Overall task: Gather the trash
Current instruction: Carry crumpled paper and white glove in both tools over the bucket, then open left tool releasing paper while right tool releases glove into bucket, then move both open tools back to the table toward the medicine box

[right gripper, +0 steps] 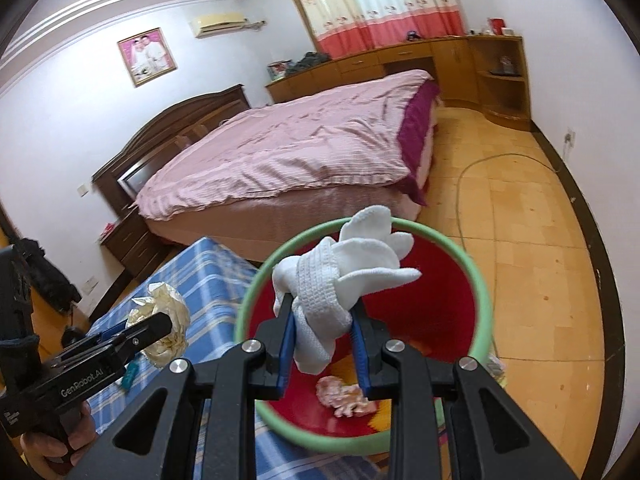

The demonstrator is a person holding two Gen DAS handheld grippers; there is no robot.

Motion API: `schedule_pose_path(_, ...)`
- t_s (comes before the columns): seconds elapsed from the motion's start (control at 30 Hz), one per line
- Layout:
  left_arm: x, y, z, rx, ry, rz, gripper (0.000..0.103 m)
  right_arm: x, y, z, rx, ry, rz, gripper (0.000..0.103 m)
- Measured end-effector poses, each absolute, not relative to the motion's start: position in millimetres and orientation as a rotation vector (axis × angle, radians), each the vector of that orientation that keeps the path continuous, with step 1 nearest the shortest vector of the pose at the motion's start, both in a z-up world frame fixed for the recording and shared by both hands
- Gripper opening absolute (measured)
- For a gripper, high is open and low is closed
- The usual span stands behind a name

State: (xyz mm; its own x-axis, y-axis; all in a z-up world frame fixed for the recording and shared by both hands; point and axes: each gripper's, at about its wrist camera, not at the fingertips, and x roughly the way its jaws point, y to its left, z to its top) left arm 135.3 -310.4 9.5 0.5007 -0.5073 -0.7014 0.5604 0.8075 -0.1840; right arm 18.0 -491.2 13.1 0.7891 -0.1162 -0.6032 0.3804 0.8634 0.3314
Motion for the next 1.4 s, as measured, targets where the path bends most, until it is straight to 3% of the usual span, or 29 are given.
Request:
schedule_pose_path(0.4, 129.5, -354.9, -12.2, 0.131, 0.858, -0.734, 0.052, 26.0, -518.1, -9.5, 0.509, 0.652, -0.307, 0.034)
schedule_pose_path(0.63, 130.1, -354.2, -15.1, 0.123, 0.867, -0.719, 0.057, 23.5, -516.9, -11.8, 0.535, 0.649, -0.306, 0.051)
schedule_pose_path(0.8, 128.0, -352.6, -11.2, 0.124, 0.863, -0.717, 0.057, 18.1, -515.6, -6.2, 0.536, 0.637, -0.315, 0.054)
schedule_pose_path(1.4, 158.8, -259.9, -18.6, 0.035, 0.867, -0.448, 0.057, 16.4, -478.9, 3.7, 0.539, 0.628, -0.232, 0.062)
